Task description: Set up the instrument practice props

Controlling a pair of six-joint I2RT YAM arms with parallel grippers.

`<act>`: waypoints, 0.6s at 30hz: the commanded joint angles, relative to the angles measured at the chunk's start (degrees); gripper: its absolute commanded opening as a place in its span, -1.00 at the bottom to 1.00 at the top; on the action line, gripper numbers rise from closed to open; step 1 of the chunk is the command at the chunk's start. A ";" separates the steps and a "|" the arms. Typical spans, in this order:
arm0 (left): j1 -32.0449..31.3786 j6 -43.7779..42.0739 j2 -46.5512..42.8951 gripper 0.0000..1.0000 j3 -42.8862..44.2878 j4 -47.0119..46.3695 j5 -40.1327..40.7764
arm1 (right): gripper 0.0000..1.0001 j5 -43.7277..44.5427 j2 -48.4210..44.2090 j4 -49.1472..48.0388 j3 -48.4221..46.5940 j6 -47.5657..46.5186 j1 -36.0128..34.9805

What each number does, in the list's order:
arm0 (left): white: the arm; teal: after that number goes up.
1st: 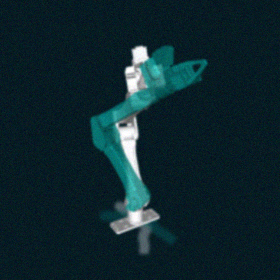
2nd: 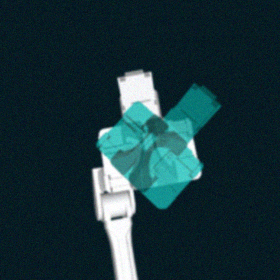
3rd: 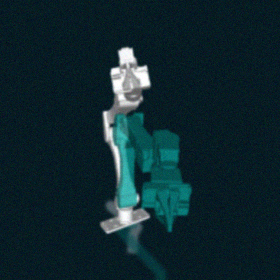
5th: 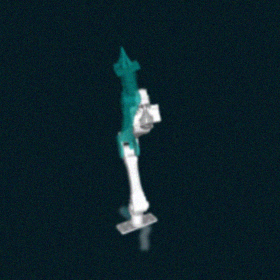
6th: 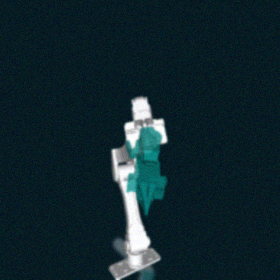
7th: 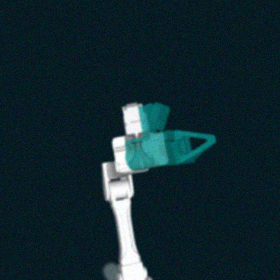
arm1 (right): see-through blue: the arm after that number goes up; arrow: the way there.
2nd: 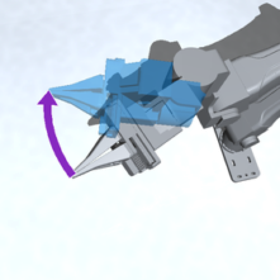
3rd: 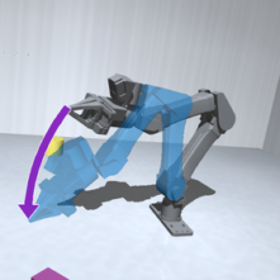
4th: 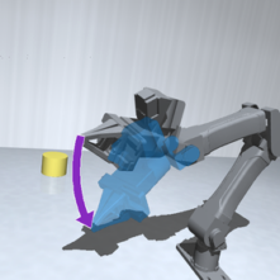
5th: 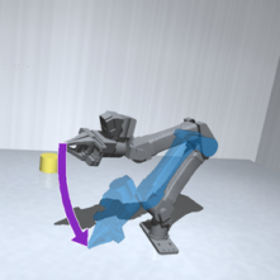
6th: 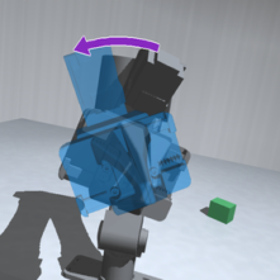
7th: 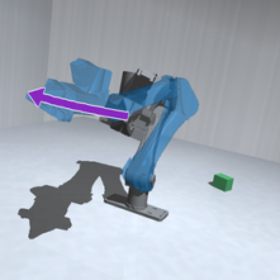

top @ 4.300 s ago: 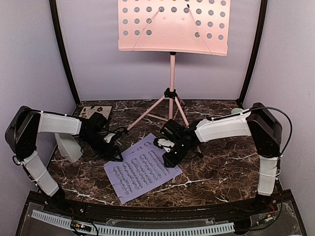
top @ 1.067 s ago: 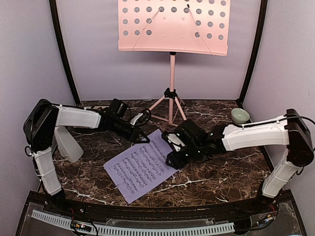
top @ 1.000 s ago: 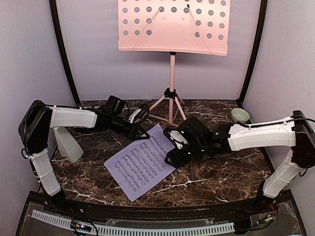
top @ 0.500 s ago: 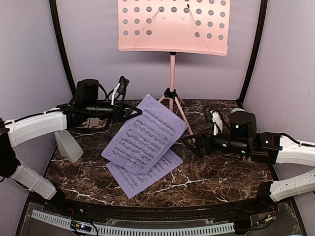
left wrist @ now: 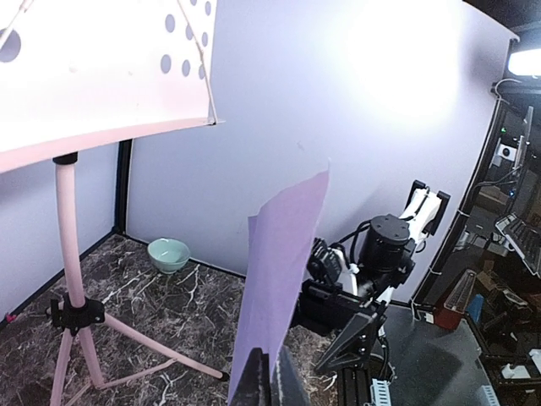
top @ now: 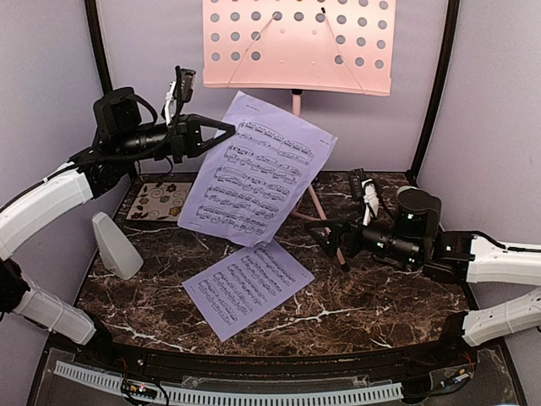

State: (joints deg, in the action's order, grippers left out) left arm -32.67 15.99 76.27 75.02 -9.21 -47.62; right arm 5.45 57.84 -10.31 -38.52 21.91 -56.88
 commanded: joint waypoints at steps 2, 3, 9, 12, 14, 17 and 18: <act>-0.20 6.55 -0.31 -1.00 5.08 -6.39 -5.08 | 0.99 -1.93 1.12 -11.29 -3.19 -0.02 2.92; -0.21 7.58 -0.08 -1.00 5.62 -7.29 -5.42 | 1.00 -3.34 1.27 -12.74 -3.30 0.62 3.85; -0.21 13.19 1.06 -1.00 7.22 -12.79 -5.64 | 0.94 -11.79 6.88 -16.95 -10.09 1.90 5.29; -0.20 15.66 1.72 -1.00 7.26 -15.51 -5.48 | 0.87 -13.57 10.28 -18.68 -13.87 2.19 5.29; -0.16 16.17 1.86 -1.00 7.44 -15.87 -4.31 | 0.66 -14.81 12.00 -18.97 -16.67 2.25 5.29; -0.21 14.91 1.78 -1.00 8.20 -13.10 -1.04 | -0.04 -15.62 12.81 -18.88 -19.64 2.88 5.29; -0.21 14.23 1.70 -1.00 8.37 -12.09 0.30 | -0.29 -15.45 12.72 -18.60 -20.31 2.95 5.29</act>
State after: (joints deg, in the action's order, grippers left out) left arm -32.69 29.95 78.48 80.95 -21.15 -50.92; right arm -7.38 70.63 -25.34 -54.87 23.75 -51.75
